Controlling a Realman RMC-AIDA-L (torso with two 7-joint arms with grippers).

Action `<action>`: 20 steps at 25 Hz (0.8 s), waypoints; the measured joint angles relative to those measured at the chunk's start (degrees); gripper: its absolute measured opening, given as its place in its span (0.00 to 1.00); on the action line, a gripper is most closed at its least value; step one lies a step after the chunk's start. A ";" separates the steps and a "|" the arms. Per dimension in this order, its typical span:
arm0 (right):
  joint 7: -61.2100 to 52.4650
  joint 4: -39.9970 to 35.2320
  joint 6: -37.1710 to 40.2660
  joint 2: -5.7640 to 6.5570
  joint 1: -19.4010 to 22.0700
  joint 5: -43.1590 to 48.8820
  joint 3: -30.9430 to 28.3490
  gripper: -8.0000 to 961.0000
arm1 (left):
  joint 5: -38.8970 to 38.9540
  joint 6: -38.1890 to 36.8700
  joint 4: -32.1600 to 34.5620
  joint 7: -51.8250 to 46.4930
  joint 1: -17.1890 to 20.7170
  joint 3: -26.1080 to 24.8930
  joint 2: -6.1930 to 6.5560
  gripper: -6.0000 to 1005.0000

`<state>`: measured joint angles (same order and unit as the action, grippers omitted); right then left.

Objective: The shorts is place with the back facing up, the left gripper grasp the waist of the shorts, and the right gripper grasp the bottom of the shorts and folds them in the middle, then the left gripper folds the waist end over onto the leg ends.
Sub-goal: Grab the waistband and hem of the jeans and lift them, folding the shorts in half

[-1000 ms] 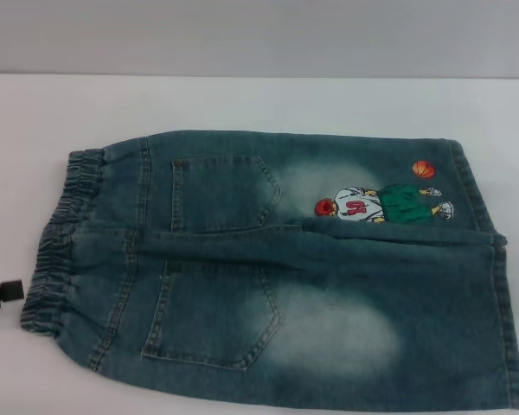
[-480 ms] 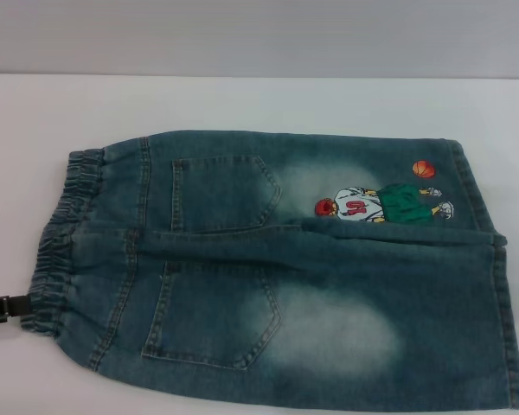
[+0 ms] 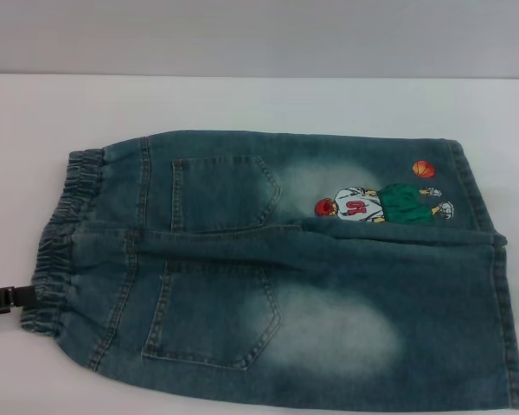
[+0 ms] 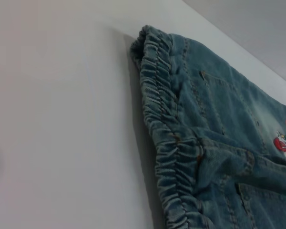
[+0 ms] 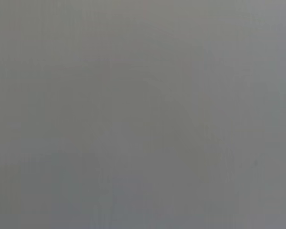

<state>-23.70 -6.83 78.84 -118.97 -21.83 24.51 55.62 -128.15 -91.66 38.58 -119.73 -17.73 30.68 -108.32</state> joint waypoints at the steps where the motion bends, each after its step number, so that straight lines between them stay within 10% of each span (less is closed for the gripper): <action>1: 0.03 0.00 0.00 0.02 0.01 -0.01 -0.02 0.51 | 0.00 0.16 0.00 -0.02 -0.01 0.00 -0.02 0.69; 20: 0.14 -0.29 -0.30 0.23 0.04 -0.15 -0.17 0.51 | 0.00 0.91 0.00 -0.66 -0.47 2.01 -0.56 0.67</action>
<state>-23.56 -7.12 78.54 -118.74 -21.79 24.36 55.45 -128.14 -90.74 38.58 -120.39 -18.20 32.69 -108.88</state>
